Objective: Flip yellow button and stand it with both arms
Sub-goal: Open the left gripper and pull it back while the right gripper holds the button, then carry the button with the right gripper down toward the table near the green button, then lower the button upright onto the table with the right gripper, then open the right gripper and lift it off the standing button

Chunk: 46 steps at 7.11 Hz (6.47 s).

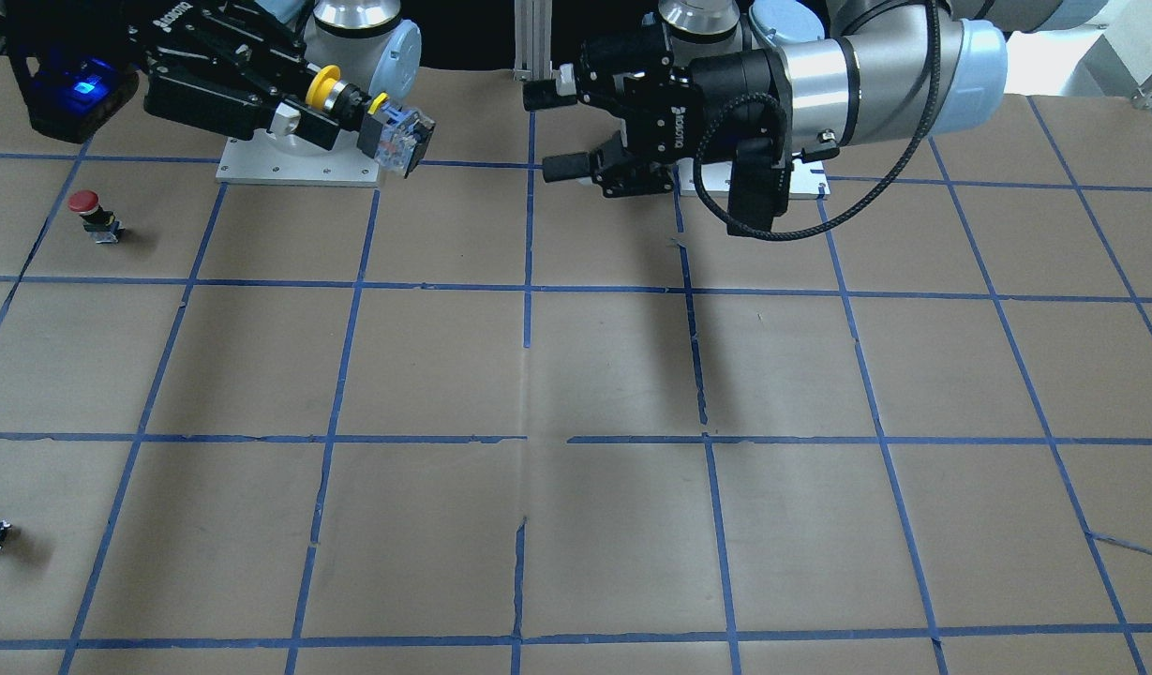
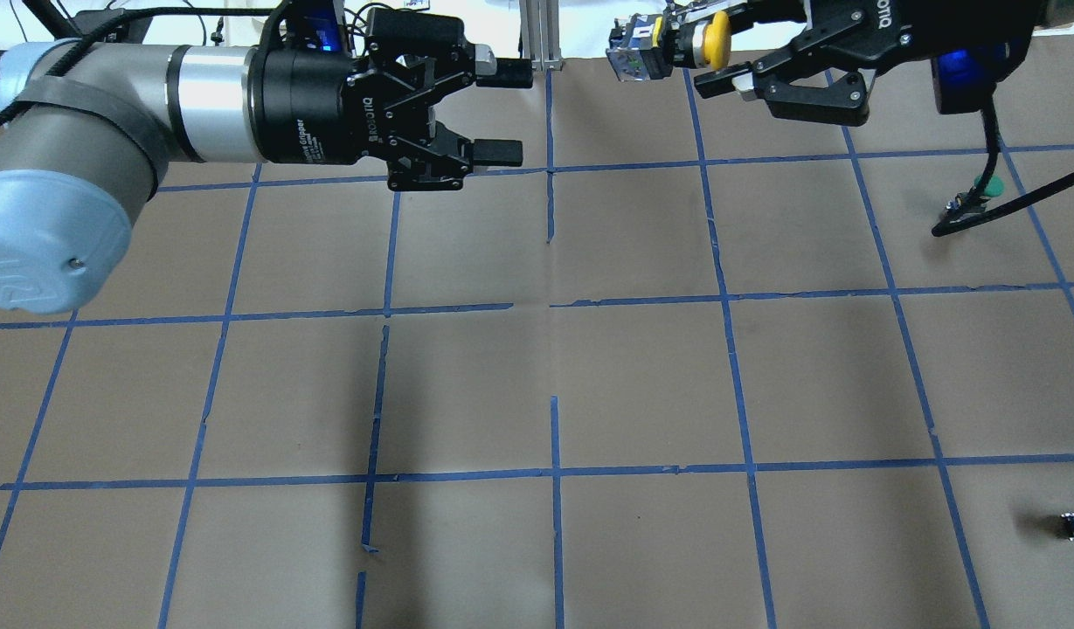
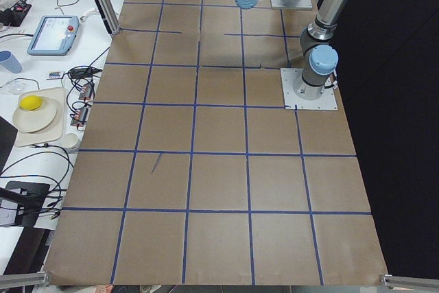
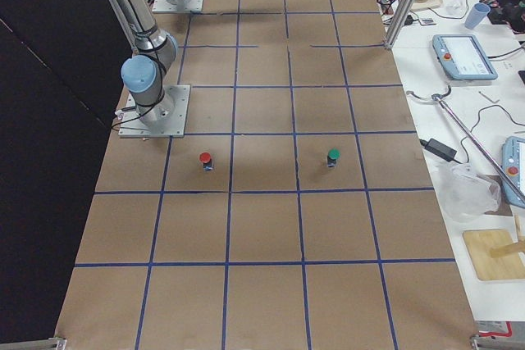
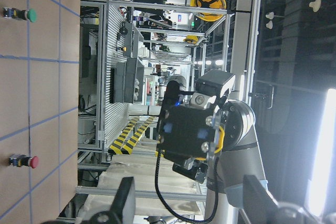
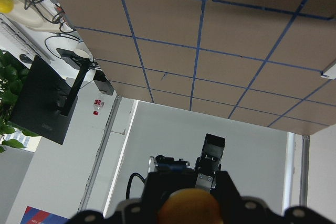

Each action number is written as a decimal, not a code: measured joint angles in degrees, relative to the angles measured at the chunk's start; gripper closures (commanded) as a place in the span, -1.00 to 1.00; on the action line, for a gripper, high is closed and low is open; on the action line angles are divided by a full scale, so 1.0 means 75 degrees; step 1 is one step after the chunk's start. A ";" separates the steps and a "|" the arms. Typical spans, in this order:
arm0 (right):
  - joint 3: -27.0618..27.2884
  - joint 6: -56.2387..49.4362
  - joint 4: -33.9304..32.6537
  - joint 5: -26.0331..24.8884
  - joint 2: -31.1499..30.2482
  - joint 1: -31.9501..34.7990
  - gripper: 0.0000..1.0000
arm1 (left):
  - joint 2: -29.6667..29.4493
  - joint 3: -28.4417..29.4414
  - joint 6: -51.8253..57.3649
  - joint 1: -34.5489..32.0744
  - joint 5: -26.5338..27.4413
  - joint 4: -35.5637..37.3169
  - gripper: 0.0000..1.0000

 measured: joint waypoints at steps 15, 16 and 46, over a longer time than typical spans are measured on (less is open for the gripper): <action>0.2640 -1.9941 -0.5434 -0.7802 0.0849 -0.2529 0.79 | -0.0353 0.1965 -0.0080 -0.0195 0.9292 0.0170 -0.94; 0.2856 -2.0965 -0.5727 -0.7359 0.0920 -0.2884 0.78 | -0.0324 0.1936 -0.0069 -0.0167 0.9259 0.0224 -0.94; 0.1342 -1.1961 -0.1840 -0.7537 -0.0365 -0.2347 -0.98 | -0.0354 0.2379 -0.0718 -0.0380 0.9817 -0.0387 -0.99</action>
